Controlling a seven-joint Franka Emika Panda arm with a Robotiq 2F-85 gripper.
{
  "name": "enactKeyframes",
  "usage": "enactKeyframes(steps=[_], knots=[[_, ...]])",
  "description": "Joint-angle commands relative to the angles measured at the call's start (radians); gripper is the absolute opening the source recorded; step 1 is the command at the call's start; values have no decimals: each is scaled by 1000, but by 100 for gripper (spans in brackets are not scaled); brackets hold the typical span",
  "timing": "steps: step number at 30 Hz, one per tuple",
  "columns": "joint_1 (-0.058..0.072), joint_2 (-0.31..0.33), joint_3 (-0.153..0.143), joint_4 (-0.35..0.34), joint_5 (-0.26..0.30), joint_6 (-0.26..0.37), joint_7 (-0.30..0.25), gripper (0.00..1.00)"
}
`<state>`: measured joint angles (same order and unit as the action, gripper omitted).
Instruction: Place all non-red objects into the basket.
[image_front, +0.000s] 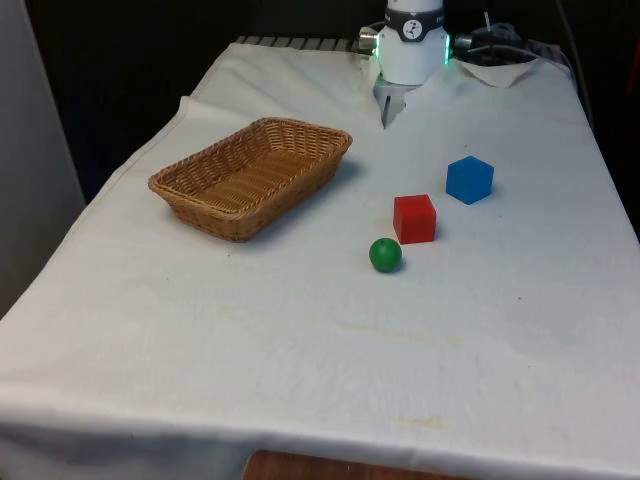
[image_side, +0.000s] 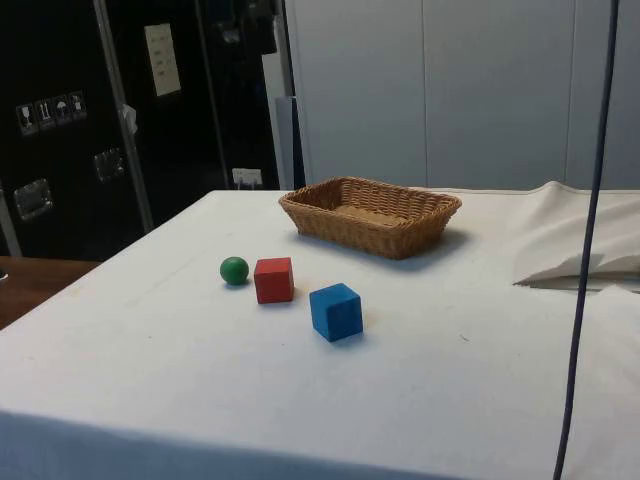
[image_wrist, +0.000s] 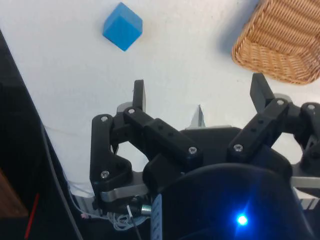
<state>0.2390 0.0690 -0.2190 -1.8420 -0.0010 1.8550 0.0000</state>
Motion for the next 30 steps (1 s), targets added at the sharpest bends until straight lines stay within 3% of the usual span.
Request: enactKeyframes(steps=[1, 16, 21, 27, 28, 30], knots=[[0, 7, 2, 8, 0, -1, 1, 100], [9, 117, 29, 125, 1, -9, 14, 100], [9, 124, 29, 129, -1, -2, 12, 100], [8, 129, 30, 113, 11, 49, -2, 100], [10, 131, 29, 120, 3, 31, 3, 100], [8, 130, 30, 100, 16, 77, -9, 100]])
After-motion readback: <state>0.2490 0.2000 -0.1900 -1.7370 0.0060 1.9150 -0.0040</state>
